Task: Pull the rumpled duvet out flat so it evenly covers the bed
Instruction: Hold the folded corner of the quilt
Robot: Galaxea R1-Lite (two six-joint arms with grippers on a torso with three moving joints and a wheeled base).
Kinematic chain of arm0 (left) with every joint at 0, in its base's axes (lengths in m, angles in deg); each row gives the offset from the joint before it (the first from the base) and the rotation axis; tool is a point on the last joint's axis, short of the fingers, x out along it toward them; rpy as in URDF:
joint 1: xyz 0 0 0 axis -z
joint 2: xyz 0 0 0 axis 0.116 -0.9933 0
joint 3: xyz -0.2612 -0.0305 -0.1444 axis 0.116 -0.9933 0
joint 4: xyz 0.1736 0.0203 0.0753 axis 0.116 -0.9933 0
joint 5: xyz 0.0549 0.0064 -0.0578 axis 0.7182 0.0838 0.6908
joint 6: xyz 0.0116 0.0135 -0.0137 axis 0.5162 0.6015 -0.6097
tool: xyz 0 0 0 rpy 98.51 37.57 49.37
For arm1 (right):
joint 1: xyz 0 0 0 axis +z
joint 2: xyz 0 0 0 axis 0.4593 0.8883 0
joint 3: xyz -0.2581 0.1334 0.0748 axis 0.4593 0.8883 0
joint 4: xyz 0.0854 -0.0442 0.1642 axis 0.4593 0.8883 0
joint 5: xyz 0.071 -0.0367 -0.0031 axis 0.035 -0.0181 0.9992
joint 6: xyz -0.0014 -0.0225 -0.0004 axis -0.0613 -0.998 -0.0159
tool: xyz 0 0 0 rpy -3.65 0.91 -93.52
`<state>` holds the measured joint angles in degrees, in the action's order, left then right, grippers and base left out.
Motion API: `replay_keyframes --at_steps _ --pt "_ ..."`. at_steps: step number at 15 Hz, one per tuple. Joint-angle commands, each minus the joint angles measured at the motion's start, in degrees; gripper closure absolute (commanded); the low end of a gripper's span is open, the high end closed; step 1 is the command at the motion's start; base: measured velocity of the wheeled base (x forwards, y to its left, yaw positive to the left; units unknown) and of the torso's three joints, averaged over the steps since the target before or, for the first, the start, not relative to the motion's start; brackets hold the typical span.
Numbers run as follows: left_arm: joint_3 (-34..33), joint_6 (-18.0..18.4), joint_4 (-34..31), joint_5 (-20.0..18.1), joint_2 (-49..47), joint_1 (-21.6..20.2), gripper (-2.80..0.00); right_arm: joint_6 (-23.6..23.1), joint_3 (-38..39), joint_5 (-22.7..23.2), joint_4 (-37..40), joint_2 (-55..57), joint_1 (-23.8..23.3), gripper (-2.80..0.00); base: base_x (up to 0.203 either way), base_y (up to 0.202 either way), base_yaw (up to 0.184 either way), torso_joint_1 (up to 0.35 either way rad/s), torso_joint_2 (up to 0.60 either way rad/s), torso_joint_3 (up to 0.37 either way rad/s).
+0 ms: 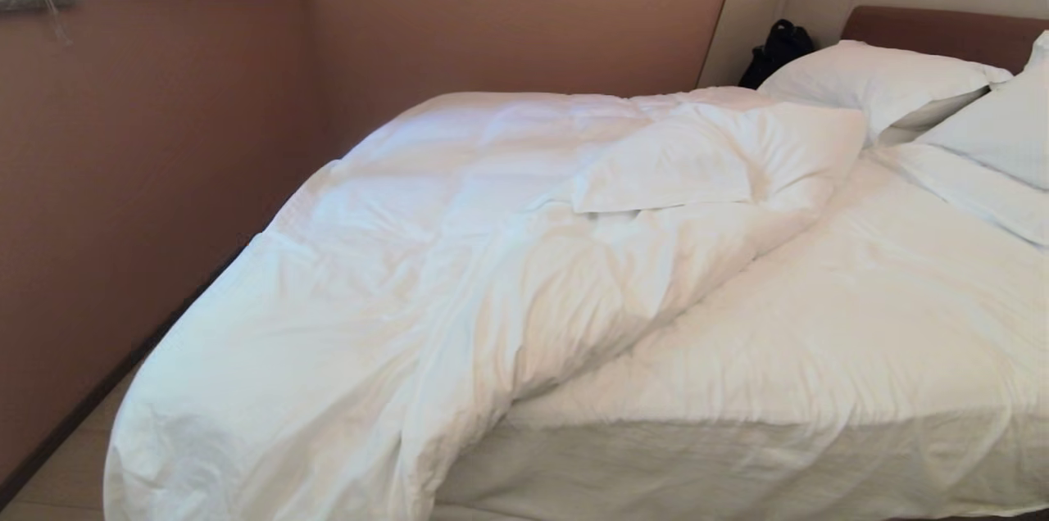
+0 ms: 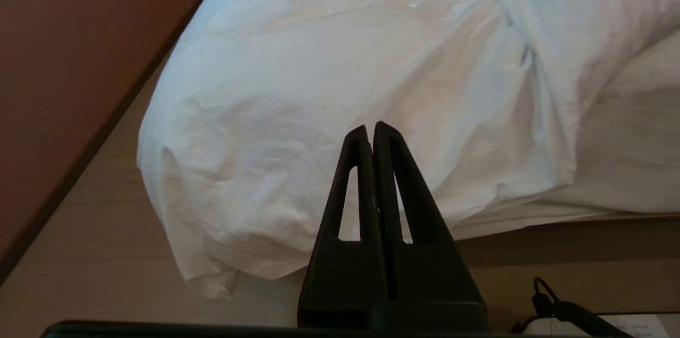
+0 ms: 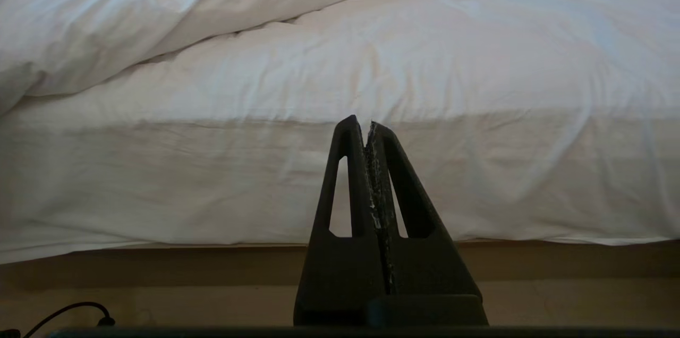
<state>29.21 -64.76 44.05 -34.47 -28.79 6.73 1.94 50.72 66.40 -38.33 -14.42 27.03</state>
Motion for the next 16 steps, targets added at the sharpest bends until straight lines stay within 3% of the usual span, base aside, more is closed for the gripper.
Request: replay_keyframes --at_steps 1,16 --pt "-0.03 0.01 0.0 -0.07 0.02 0.01 0.0 0.0 0.0 0.02 0.01 0.02 -0.04 0.0 0.0 -0.194 0.0 0.005 0.01 0.005" --pt "-0.03 -0.16 0.0 0.1 0.02 0.01 0.0 0.0 0.0 0.02 -0.03 -0.02 -0.04 0.0 0.0 -0.194 0.0 0.002 0.0 0.003"
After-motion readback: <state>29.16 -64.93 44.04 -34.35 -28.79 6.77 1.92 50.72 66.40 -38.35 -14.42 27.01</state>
